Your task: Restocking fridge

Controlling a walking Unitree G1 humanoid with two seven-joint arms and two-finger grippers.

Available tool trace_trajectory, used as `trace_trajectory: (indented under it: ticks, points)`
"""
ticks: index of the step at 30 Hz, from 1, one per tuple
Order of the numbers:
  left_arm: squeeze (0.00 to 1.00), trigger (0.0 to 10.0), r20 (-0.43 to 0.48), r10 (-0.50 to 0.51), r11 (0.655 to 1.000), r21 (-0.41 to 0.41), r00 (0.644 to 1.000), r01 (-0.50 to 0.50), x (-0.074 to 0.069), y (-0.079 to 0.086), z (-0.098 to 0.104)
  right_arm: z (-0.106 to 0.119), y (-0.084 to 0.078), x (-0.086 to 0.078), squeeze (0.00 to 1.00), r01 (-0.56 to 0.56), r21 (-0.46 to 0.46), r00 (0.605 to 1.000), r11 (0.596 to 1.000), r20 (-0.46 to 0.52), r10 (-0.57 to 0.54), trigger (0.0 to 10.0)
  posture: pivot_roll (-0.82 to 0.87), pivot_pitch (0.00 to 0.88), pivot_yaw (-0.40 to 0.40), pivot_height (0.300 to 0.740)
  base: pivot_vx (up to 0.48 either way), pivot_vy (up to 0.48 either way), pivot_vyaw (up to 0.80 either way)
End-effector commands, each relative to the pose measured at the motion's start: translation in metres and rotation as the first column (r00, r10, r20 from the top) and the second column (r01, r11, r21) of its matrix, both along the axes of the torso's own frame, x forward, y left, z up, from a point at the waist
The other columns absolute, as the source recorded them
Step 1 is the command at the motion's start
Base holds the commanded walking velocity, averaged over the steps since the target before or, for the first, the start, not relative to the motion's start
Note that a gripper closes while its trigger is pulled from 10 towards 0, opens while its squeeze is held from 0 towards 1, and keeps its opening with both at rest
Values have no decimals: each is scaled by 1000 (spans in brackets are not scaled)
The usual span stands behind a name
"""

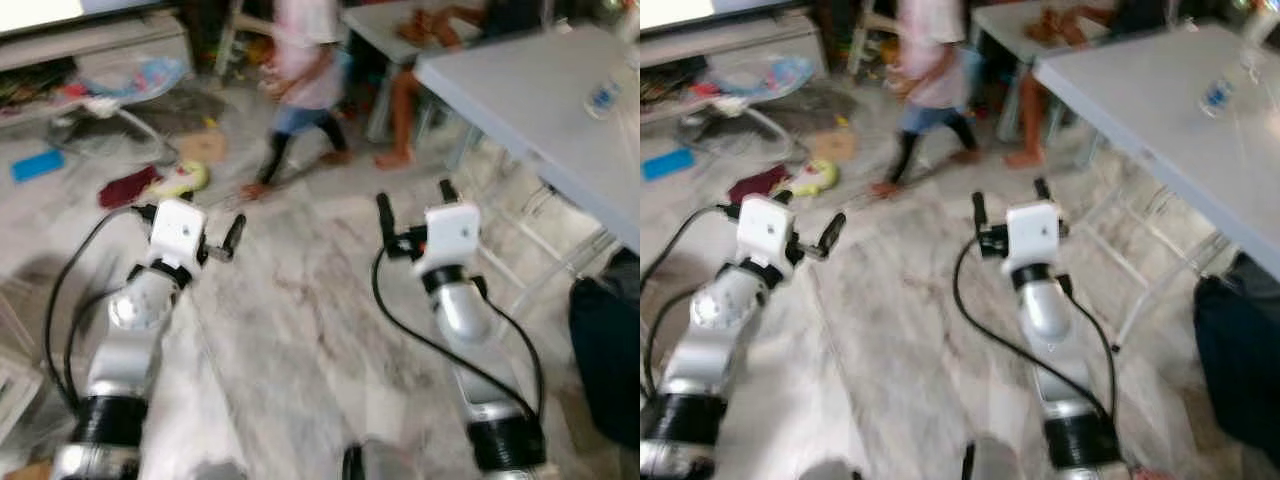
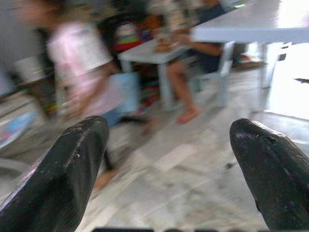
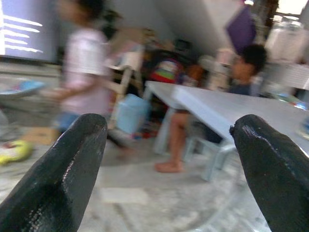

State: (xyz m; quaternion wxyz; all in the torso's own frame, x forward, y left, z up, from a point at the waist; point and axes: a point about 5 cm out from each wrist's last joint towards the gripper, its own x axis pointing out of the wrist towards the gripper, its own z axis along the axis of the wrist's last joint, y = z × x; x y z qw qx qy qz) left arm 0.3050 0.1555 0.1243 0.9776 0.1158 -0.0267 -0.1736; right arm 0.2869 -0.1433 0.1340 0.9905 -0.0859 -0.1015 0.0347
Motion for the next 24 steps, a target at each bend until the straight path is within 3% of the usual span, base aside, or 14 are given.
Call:
trace_trajectory:
  ticks: [1, 10, 16, 24]
  points:
    - [0, 10000, -6, 29, 999, 23, 1000, -29, 2, 11, -1, 4, 11, -2, 0, -31, 6, 999, 999, 18, 31, 10000, -44, 116, -26, 740, 480, 0, -800]
    - [0, 10000, -27, 57, 998, -5, 998, -57, 3, 10, -14, -2, 3, -11, 0, -5, 8, 1000, 1000, 0, 5, 10000, -69, 94, -15, 740, 480, 0, -777]
    - [0, 10000, -47, 91, 995, -32, 995, -93, 2, 17, -21, -9, -7, -13, 0, 35, 35, 999, 999, -39, -33, 10000, -77, 89, -15, 740, 480, 0, 0]
    - [0, 10000, -51, 110, 992, -54, 993, -113, 2, 15, -24, -2, -2, -10, 0, 5, 19, 1000, 1000, -15, -5, 10000, -76, 88, -22, 740, 464, 0, -605]
